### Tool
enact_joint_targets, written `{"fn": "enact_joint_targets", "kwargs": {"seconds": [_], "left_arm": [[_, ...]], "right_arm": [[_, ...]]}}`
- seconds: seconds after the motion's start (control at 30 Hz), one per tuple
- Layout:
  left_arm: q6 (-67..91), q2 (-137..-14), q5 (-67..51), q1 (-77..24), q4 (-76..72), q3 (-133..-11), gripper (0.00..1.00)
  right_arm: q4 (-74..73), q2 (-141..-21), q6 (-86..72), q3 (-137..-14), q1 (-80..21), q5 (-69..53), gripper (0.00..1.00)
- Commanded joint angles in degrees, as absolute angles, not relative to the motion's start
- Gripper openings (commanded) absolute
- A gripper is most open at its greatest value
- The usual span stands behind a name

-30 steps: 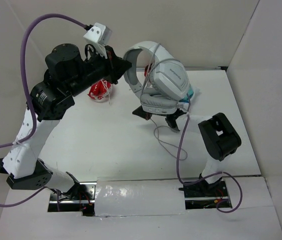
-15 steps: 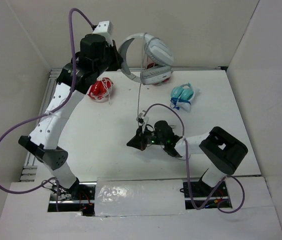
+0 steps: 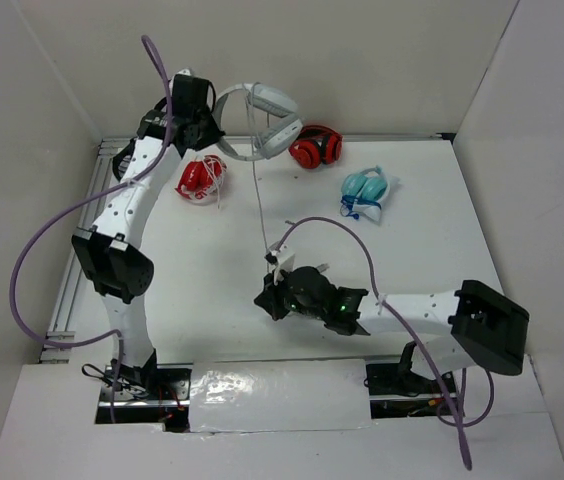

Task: Wrap the headphones

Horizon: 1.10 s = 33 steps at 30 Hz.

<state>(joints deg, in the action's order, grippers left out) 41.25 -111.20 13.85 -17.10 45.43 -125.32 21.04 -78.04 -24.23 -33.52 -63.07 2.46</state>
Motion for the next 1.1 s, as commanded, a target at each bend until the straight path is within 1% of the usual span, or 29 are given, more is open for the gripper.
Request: {"fn": "enact_joint_targets", "kwargs": {"seconds": [0.0, 0.03, 0.07, 0.13, 0.17, 0.2, 0.23, 0.33, 0.37, 0.43, 0.53, 0.6, 0.7, 0.83, 0.87, 0.93, 1.07], "left_arm": [[44.74, -109.95, 18.17, -16.87, 41.22, -125.00, 0.00], [43.87, -108.91, 19.15, -16.87, 40.09, -123.50, 0.00], [42.64, -108.20, 19.86, -16.87, 38.95, -119.31, 0.00], [42.01, -106.53, 22.75, -17.22, 36.92, -115.42, 0.00], [38.01, -104.96, 23.37, -17.92, 34.48, -111.31, 0.00], [37.97, -104.16, 23.38, -17.93, 34.45, -109.01, 0.00], [37.62, -103.37, 24.34, -19.41, 34.11, -107.24, 0.00], [36.22, -99.33, 27.41, -23.71, 31.75, -98.29, 0.00], [34.91, -97.32, 26.81, -24.43, 29.81, -93.91, 0.00], [34.98, -94.33, 24.89, -26.44, 28.92, -90.54, 0.00], [32.89, -90.02, 20.33, -28.20, 26.64, -84.48, 0.00], [31.91, -88.08, 18.99, -29.17, 25.75, -80.52, 0.00], [29.36, -84.64, 16.27, -31.98, 27.05, -76.82, 0.00], [28.13, -79.91, 14.94, -35.85, 30.76, -73.14, 0.00], [27.08, -79.28, 13.81, -36.47, 30.67, -72.34, 0.00], [24.80, -77.09, 11.97, -39.89, 29.80, -70.50, 0.00], [22.85, -75.85, 8.53, -42.53, 28.65, -68.47, 0.00]], "right_arm": [[2.53, -72.79, -27.68, -39.01, -67.92, 18.78, 0.00], [0.46, -70.34, -28.21, -40.68, -68.64, 24.29, 0.00], [-5.91, -68.83, -28.65, -41.39, -69.34, 27.65, 0.00], [-10.78, -66.02, -29.00, -44.01, -70.49, 34.33, 0.00], [-14.20, -61.74, -27.52, -45.77, -70.58, 37.50, 0.00], [-14.93, -61.70, -27.51, -45.79, -70.58, 37.53, 0.00], [-15.03, -59.52, -24.12, -46.84, -70.32, 38.75, 0.00], [-13.63, -58.10, -17.86, -50.08, -68.56, 41.22, 0.00], [-13.10, -57.92, -13.84, -51.40, -67.95, 41.92, 0.00], [-12.40, -58.71, -9.77, -55.08, -65.15, 42.53, 0.00], [-12.40, -59.67, -3.80, -60.88, -60.84, 38.16, 0.00], [-11.87, -60.03, 2.15, -63.01, -56.53, 31.59, 0.00], [-8.28, -60.91, 9.54, -64.25, -51.95, 29.89, 0.00], [-5.11, -63.80, 12.39, -65.74, -45.72, 26.73, 0.00], [-3.53, -64.24, 13.09, -65.83, -42.66, 25.07, 0.00], [-2.73, -66.43, 14.50, -67.23, -38.61, 18.50, 0.00], [-0.89, -69.08, 14.42, -68.03, -35.34, 11.01, 0.00]]}}
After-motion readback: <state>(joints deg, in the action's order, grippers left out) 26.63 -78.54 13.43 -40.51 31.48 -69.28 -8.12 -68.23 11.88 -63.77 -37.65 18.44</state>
